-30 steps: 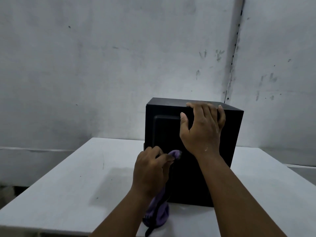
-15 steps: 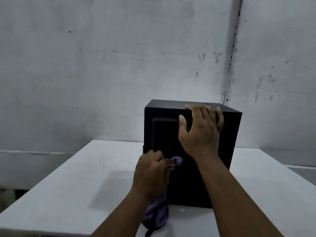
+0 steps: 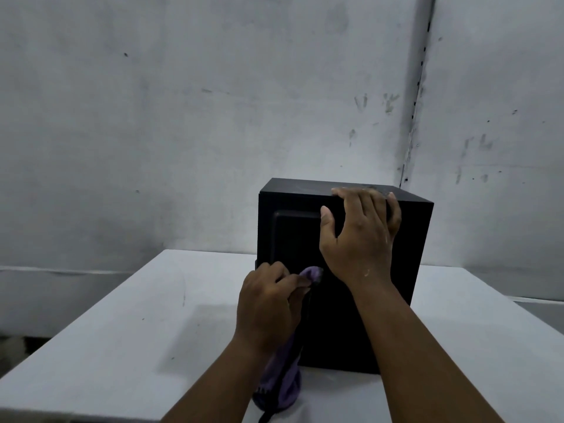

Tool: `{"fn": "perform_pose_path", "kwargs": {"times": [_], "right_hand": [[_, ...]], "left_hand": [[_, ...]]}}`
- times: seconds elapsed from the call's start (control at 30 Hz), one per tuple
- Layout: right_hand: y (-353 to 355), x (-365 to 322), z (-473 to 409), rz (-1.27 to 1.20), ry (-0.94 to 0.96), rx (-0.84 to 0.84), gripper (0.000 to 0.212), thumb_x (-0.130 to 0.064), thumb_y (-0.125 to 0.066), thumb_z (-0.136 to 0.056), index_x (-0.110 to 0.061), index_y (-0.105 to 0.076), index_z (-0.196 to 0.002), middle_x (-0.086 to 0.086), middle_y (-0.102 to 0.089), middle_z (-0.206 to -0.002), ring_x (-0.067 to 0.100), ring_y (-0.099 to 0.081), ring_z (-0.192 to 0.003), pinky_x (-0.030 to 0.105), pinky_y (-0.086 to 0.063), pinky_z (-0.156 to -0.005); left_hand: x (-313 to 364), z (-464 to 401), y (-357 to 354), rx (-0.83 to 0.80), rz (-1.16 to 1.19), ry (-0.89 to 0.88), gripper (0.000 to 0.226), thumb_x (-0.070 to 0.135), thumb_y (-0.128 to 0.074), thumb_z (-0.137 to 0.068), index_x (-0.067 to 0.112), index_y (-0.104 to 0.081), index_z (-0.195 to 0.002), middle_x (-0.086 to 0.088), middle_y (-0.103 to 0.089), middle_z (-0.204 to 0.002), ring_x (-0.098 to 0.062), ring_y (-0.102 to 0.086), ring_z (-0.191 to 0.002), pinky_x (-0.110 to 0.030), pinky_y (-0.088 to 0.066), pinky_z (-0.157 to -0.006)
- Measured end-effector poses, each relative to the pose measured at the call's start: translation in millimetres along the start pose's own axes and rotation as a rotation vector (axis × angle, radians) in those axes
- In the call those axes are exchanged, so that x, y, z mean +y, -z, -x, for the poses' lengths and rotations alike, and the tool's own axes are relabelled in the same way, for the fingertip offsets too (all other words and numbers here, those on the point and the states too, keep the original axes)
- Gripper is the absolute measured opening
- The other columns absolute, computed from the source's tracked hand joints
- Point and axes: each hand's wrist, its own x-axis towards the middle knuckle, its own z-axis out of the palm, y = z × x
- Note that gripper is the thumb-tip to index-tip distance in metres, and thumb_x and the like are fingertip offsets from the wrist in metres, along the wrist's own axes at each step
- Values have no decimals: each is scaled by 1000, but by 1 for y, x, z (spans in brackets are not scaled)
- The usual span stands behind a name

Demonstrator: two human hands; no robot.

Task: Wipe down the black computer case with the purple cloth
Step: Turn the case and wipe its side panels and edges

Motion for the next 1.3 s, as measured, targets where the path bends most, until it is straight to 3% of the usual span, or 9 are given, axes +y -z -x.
{"fn": "perform_pose_path", "kwargs": {"times": [1.3], "right_hand": [[4,-3,2,-10,7,15,34,-38,-57,-95,-20,-64,-124,-5,-65,-119,20,-49,-132,50,-17,-125]], "left_hand": [[-7,20,2,10,105,120,19,38,-69,-96,23,-79,-95,6,-57,-75,-13,-50,-66,-37,-47,-51]]}}
